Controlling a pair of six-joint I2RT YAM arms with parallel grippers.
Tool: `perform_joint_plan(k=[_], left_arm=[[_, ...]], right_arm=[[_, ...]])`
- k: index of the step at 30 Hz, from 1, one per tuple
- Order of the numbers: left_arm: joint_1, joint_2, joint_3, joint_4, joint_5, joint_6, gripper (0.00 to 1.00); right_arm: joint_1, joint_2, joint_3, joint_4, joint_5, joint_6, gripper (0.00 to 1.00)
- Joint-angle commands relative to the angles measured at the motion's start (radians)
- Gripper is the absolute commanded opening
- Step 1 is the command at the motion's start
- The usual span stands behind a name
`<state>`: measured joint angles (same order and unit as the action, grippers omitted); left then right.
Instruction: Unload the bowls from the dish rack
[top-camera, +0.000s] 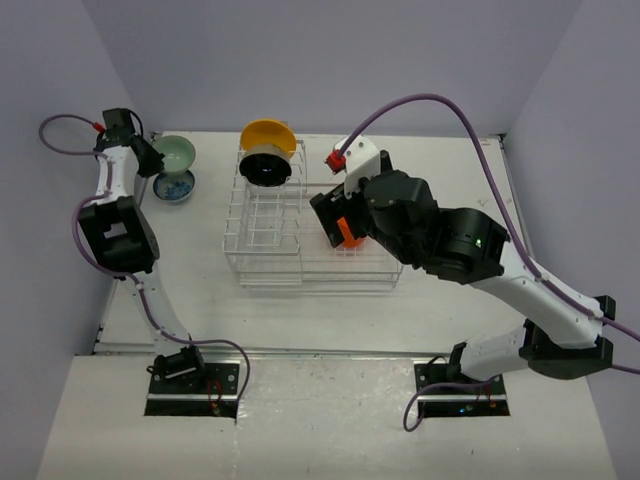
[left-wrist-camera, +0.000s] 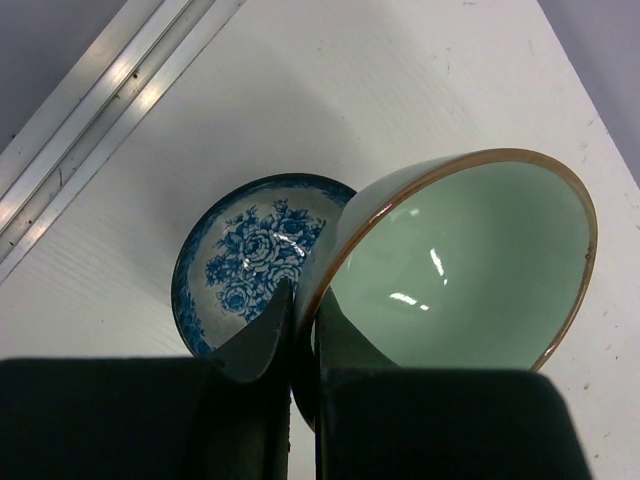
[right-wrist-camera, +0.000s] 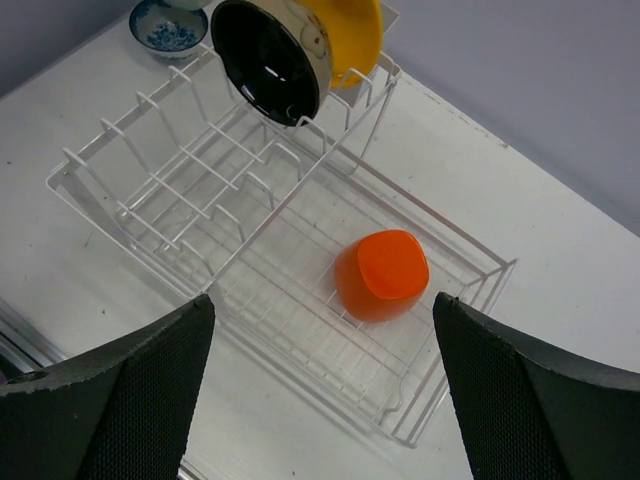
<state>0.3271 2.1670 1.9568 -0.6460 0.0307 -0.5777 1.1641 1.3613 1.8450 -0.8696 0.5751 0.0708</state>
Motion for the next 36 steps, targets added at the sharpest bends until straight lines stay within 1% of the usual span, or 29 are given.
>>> perform_joint_plan(k=[1,16,28,36], left_arm=[[0.007,-0.012,-0.007,0.068,0.032,-0.037,0.0],[0.02,0.008,-0.016,0.026,0.006,-0.03,0.0],[0.027,-0.03,-0.143,0.08,0.024,-0.025,0.0],[0.036,-0.055,-0.202,0.115,0.031,-0.024,0.0]], right_arm=[[-0.003,-0.004,0.052,0.0,0.026,0.0,0.89],[-0.004,0.03,0.108,-0.012,0.043,-0.003,0.89],[-0.004,0.05,0.123,-0.028,0.04,0.018,0.89],[-0.006,0.055,0.122,-0.04,0.034,0.029,0.89]])
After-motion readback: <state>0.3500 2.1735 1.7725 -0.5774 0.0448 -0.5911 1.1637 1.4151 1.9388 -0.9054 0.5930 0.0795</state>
